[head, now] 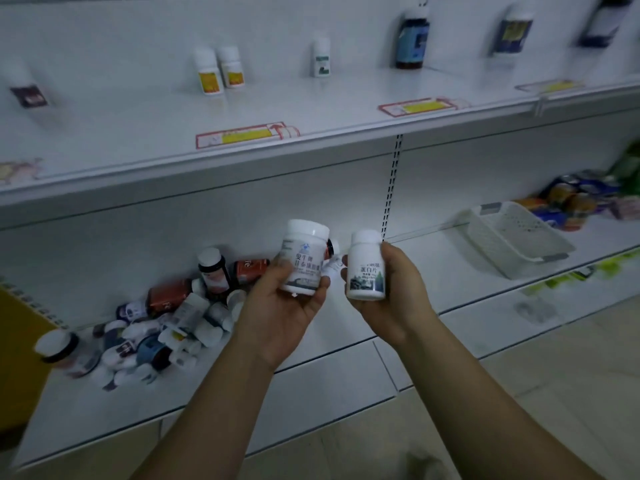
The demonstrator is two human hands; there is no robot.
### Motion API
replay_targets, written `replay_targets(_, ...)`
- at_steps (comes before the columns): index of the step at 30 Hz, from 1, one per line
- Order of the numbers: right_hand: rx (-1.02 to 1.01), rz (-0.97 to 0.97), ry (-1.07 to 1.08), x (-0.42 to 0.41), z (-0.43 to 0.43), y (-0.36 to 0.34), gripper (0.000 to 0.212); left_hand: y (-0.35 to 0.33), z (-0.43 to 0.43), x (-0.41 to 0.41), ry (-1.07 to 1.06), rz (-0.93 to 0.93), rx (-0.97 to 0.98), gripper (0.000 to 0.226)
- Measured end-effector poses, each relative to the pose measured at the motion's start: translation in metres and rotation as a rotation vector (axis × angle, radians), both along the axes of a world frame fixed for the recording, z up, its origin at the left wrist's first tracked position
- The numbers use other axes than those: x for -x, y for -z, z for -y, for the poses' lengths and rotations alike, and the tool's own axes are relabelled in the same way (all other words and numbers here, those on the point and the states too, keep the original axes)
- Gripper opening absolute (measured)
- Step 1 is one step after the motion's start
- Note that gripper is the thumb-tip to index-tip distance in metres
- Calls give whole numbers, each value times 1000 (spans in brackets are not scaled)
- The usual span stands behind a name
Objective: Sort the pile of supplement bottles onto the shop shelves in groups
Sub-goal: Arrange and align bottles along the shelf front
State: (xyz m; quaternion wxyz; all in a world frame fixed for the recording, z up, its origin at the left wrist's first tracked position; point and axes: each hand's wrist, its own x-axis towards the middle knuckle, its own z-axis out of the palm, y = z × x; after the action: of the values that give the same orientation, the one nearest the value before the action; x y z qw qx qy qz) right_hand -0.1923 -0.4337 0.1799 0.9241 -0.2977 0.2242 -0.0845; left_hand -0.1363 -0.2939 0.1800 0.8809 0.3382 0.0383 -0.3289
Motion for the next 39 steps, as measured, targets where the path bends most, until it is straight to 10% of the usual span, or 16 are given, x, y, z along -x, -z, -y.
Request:
replay_targets(13,122,86,80,74,35,-59,29,-47,40,70,53,94,9,38)
replay_targets(39,522,138,579,307,348,-140,34,-118,387,269,357,512,153,48)
